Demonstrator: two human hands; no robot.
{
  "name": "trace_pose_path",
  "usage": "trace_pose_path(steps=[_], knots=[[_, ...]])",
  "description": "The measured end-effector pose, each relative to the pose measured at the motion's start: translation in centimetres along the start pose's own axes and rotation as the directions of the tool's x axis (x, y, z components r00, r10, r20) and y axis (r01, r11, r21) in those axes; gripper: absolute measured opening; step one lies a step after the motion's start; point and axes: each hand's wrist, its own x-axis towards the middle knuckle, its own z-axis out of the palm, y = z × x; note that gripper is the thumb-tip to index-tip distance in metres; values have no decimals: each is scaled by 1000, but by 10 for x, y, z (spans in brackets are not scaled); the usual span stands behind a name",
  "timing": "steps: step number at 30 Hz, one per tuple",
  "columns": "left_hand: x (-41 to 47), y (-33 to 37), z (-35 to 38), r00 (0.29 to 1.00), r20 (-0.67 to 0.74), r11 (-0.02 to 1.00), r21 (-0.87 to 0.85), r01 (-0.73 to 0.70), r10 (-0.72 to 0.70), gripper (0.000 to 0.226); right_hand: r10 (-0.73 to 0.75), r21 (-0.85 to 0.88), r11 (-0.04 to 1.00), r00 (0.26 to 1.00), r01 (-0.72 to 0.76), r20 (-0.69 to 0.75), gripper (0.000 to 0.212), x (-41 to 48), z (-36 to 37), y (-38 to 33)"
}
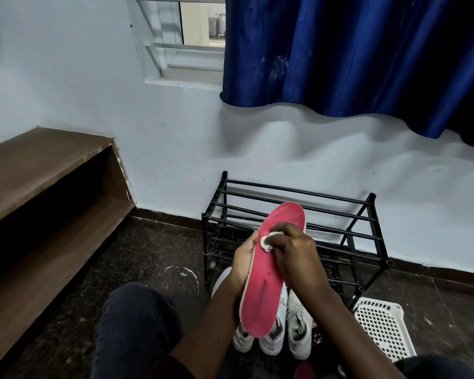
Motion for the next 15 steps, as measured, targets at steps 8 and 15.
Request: trace_pose_path(steps=[8, 15], knots=[[9, 14, -12, 984, -174, 999, 23, 29, -24, 67, -150, 71, 986, 989, 148, 16, 25, -35, -1, -19], [6, 11, -2, 991, -123, 996, 65, 53, -45, 70, -150, -89, 984, 988, 153, 40, 19, -19, -1, -4]])
